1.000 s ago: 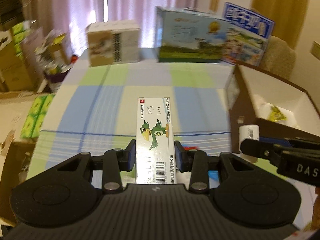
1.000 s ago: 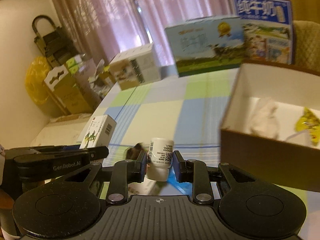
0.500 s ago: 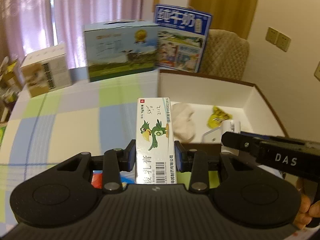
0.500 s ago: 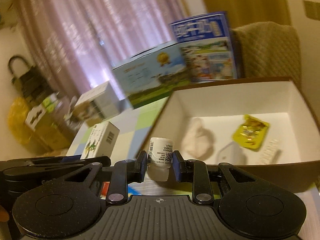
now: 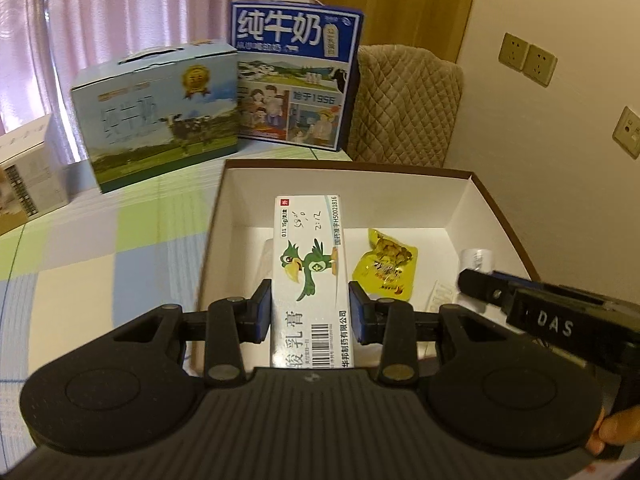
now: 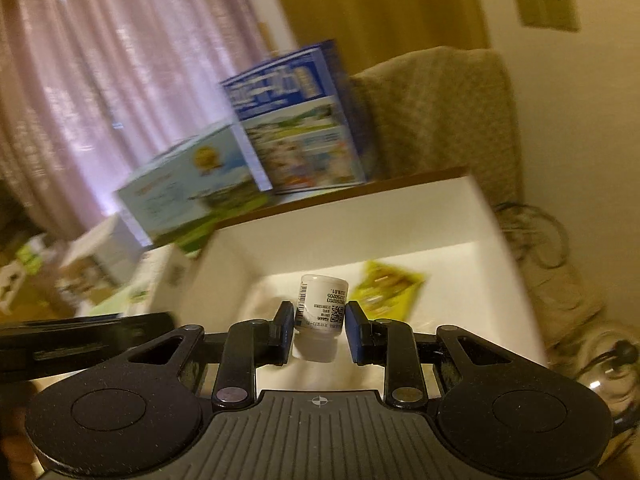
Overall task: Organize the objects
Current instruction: 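Carry the medicine box and white bottle with both tools over the open box, then open both tools to drop the medicine box and bottle into the box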
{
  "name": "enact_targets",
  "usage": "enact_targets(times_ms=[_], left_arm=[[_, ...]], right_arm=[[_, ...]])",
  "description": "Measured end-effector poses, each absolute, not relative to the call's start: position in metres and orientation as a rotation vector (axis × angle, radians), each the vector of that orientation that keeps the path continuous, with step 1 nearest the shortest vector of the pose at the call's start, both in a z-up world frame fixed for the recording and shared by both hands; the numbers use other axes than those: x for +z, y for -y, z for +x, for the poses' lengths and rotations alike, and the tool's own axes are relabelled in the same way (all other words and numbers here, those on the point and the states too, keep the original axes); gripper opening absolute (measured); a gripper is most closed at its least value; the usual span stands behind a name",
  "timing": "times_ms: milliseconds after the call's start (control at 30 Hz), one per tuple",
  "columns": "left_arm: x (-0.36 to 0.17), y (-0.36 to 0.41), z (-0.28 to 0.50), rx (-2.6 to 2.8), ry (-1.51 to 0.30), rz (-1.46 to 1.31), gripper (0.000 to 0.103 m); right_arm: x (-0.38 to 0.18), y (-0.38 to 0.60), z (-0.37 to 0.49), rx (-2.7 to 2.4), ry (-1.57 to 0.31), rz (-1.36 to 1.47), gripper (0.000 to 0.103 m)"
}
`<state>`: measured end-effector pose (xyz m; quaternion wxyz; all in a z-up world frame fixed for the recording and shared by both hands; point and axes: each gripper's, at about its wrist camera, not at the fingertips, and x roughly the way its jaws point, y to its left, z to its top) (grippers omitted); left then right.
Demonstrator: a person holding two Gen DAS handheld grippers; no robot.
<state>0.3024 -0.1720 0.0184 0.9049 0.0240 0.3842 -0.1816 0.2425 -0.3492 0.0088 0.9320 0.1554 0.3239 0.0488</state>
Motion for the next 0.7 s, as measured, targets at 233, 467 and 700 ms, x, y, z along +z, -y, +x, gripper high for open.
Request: enact_targets(times_ms=[233, 467, 700], left_arm=[[0.001, 0.204, 0.334, -0.379, -0.816, 0.102, 0.033], [-0.015, 0.234, 0.364, -0.384, -0.829, 0.159, 0.033], [-0.037, 0.256, 0.385, -0.379, -0.86, 0.196, 0.034]], right_arm=[[-0.013, 0.381, 0.282, -0.028, -0.685, 0.267, 0.024], [-0.028, 0.397, 0.309, -0.051, -0.737, 0.237, 0.024], [-0.043, 0.394, 0.328, -0.062, -0.777, 0.167, 0.024]])
